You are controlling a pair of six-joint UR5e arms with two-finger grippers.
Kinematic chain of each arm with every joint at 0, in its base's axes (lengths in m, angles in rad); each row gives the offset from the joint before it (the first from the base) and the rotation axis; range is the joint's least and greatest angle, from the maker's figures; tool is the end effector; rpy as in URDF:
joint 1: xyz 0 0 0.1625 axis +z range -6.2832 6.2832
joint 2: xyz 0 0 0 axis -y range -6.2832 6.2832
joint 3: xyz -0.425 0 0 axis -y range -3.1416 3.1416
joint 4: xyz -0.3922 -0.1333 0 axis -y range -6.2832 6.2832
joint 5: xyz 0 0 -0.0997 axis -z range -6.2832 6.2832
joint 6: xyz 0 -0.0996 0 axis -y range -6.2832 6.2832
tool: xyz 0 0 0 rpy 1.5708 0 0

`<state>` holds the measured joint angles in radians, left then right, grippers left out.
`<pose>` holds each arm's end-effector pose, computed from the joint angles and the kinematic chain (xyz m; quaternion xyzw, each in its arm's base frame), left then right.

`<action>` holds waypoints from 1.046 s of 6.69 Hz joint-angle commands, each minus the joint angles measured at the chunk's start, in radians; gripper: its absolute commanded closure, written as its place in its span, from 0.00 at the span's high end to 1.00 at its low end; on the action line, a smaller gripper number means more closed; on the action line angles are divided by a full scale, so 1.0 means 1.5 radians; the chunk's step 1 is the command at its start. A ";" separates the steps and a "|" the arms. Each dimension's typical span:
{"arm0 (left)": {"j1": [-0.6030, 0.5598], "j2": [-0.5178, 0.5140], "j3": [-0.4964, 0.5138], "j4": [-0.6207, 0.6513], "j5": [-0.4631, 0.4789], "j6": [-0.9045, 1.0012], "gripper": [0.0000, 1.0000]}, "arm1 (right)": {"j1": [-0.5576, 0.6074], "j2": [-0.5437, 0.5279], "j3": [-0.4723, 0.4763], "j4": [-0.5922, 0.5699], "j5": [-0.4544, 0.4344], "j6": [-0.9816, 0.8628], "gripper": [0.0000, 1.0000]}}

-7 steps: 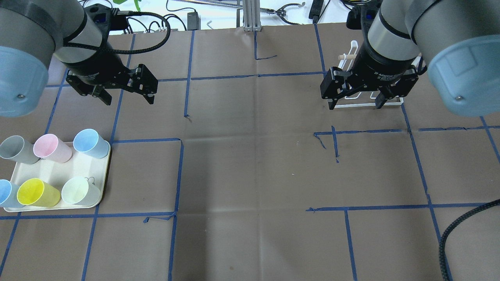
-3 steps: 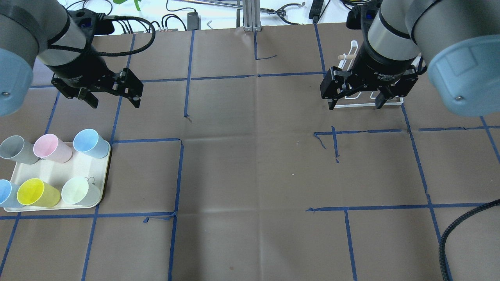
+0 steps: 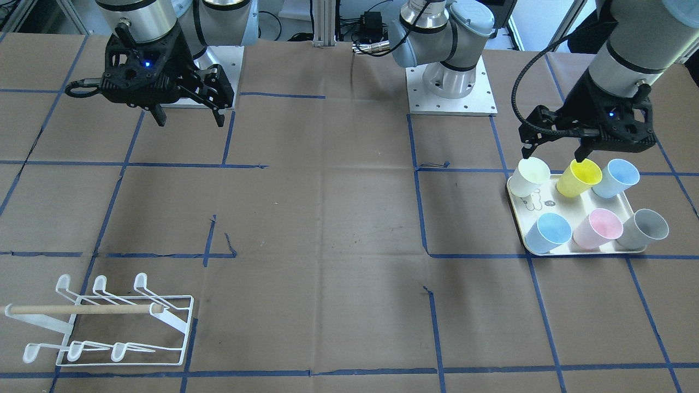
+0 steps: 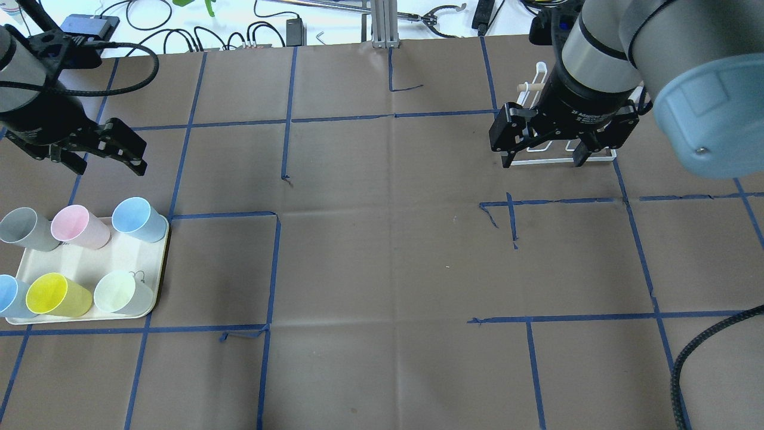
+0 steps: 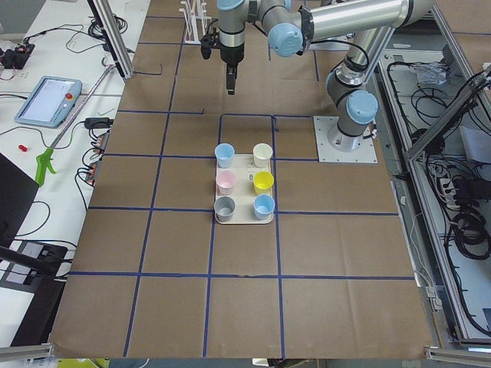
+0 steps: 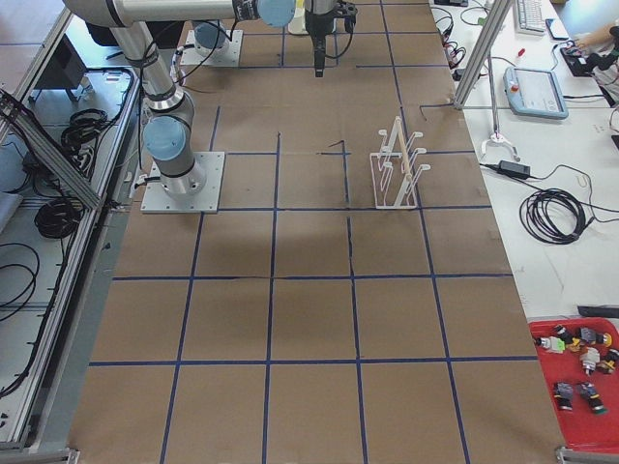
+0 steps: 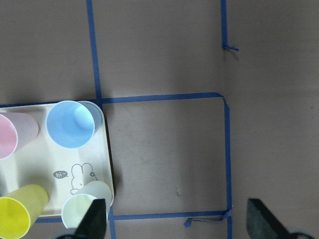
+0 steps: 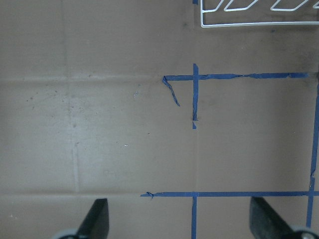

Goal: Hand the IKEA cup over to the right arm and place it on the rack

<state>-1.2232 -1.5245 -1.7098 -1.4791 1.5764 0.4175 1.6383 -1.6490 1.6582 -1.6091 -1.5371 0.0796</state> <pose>0.0354 -0.4875 0.4510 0.0349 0.9994 0.0015 0.0024 0.1675 -0.4513 0.4860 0.0058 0.9997 -0.0133 0.0179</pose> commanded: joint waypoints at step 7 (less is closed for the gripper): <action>0.061 -0.115 -0.195 0.349 -0.005 0.052 1.00 | 0.000 0.000 0.000 0.000 -0.001 0.000 1.00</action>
<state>-1.1321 -1.6565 -1.9690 -1.0193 1.5694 0.4971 1.6383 -1.6490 1.6576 -1.6092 -1.5381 0.0801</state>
